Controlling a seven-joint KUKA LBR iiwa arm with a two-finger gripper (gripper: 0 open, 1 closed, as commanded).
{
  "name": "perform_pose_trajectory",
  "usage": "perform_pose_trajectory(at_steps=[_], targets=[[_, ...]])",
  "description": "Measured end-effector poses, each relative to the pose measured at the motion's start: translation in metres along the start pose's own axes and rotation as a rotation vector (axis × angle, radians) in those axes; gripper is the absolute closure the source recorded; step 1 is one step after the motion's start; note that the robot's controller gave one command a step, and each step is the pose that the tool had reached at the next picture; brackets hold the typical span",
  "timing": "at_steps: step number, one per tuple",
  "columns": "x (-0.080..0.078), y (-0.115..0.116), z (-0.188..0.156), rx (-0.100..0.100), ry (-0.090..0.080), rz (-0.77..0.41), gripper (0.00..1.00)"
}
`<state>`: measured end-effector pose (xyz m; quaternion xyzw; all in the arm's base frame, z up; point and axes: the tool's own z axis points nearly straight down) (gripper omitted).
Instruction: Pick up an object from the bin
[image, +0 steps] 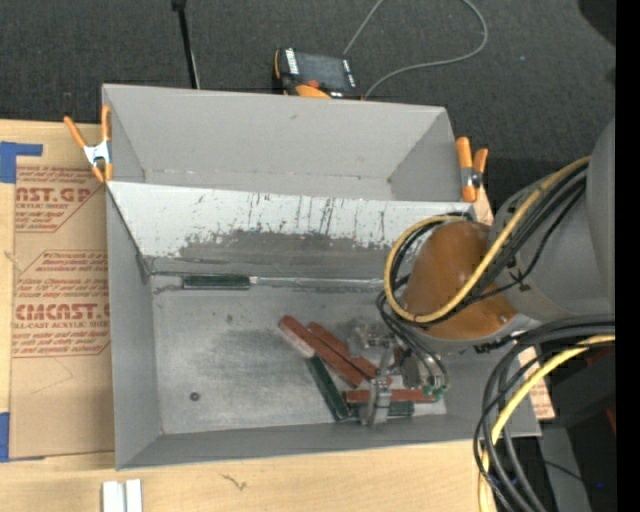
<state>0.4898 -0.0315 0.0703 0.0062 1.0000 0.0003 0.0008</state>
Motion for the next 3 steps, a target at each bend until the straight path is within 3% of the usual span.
perform_pose_trajectory(at_steps=[1,2,3], targets=[[-0.0006,-0.0001,-0.0039,0.000,0.003,-0.001,1.00],[-0.0001,-0.0001,-0.0003,0.000,-0.001,-0.001,0.00],[-0.0004,0.0000,-0.0034,0.000,0.003,0.000,1.00]])
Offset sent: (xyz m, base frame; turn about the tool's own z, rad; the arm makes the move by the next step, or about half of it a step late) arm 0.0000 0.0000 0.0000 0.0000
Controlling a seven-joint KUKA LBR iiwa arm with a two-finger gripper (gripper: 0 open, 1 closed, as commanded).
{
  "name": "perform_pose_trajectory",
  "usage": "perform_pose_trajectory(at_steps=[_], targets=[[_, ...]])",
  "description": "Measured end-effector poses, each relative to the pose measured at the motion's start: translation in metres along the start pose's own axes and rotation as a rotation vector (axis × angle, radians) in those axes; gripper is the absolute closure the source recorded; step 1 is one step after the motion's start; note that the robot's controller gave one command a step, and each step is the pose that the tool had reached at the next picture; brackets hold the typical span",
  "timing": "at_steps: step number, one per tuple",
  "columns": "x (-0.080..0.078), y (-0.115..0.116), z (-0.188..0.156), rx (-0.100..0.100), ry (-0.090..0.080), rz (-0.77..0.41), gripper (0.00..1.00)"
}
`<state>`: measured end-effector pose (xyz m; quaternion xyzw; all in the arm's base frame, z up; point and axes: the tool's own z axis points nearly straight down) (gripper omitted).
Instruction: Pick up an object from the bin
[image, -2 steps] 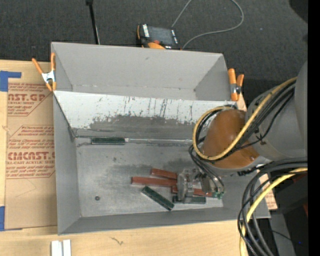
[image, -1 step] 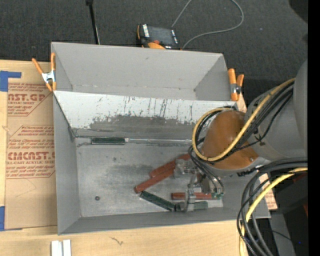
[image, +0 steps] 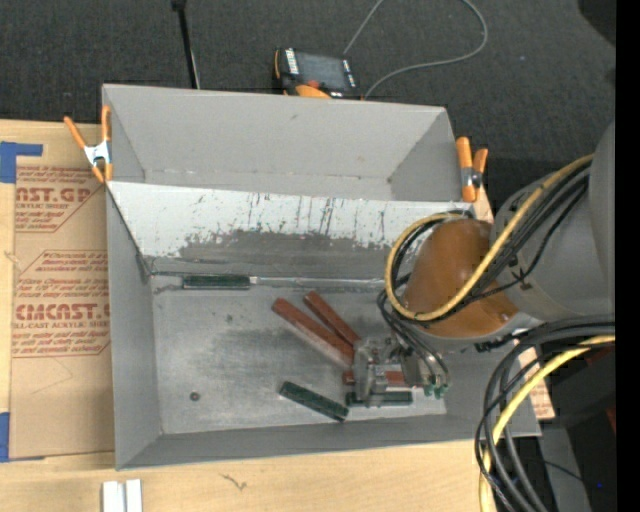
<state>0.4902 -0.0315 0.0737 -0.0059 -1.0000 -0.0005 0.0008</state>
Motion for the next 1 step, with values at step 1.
perform_pose_trajectory(at_steps=[1], targets=[[-0.0004,-0.0001,0.0029,0.000,-0.007,0.001,0.00]])
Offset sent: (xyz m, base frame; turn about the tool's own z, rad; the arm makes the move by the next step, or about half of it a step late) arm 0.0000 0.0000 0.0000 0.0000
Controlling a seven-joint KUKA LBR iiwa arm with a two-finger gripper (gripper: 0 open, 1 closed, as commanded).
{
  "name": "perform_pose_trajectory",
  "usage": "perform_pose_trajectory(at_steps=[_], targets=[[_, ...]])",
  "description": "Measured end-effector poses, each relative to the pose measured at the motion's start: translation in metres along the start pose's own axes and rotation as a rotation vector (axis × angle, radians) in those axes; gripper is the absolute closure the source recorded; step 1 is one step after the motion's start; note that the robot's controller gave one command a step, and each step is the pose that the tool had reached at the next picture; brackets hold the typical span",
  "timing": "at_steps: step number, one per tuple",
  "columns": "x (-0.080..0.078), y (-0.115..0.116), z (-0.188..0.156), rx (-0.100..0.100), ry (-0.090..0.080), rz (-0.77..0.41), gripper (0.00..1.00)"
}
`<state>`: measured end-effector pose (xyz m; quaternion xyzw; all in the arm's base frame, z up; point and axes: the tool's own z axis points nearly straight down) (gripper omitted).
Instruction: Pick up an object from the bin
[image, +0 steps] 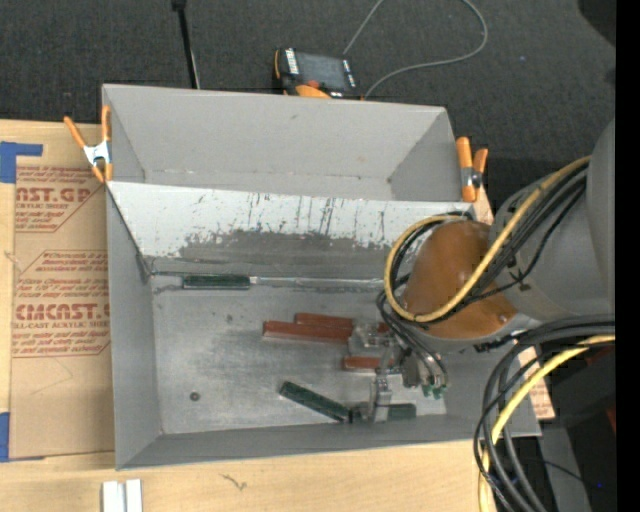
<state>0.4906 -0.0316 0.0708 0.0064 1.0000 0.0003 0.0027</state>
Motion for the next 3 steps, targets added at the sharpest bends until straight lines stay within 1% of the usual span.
perform_pose_trajectory(at_steps=[1,2,3], targets=[[0.002,0.000,0.000,0.000,0.007,-0.001,1.00],[-0.003,0.016,-0.003,-0.002,0.004,-0.590,1.00],[0.010,0.030,-0.061,-0.003,0.002,-0.987,1.00]])
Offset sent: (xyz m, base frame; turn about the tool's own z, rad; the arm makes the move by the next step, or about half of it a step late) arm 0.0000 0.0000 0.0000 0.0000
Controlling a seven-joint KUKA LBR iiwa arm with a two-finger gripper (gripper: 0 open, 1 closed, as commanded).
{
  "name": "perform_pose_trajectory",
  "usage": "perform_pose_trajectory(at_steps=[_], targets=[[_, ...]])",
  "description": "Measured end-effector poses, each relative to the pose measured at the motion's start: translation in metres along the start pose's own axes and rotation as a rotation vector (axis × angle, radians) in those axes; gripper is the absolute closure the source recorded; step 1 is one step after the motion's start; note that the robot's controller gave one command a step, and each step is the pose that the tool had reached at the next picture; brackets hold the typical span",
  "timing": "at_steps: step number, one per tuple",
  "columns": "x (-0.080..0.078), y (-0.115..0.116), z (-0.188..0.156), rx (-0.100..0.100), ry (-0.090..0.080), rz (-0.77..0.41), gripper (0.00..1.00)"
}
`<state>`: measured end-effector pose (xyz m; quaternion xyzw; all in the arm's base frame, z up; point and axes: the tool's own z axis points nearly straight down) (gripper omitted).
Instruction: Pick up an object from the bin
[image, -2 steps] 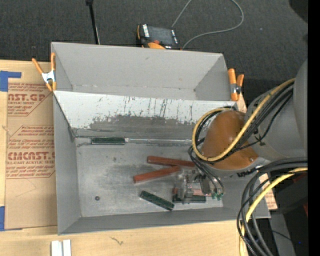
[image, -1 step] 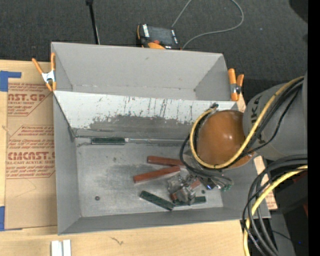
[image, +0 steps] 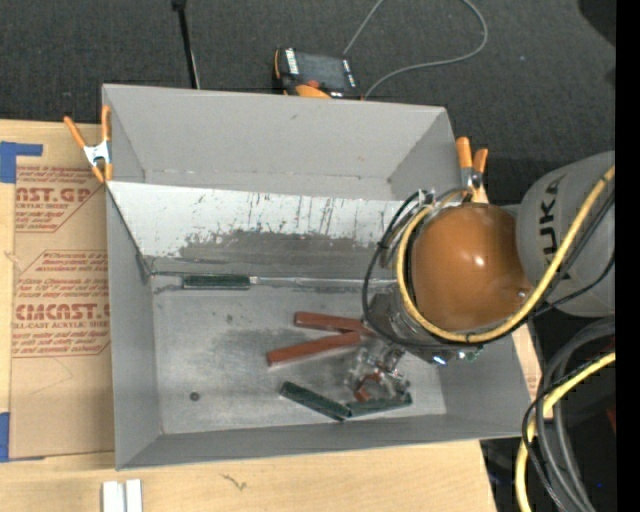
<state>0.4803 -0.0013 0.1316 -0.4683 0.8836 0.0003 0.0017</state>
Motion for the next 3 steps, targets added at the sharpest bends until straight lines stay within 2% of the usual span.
perform_pose_trajectory(at_steps=[1,2,3], targets=[[0.033,-0.031,0.061,0.000,-0.001,0.155,1.00],[0.010,-0.016,-0.026,0.004,-0.003,0.062,1.00],[-0.001,-0.014,-0.155,0.007,-0.004,0.064,1.00]])
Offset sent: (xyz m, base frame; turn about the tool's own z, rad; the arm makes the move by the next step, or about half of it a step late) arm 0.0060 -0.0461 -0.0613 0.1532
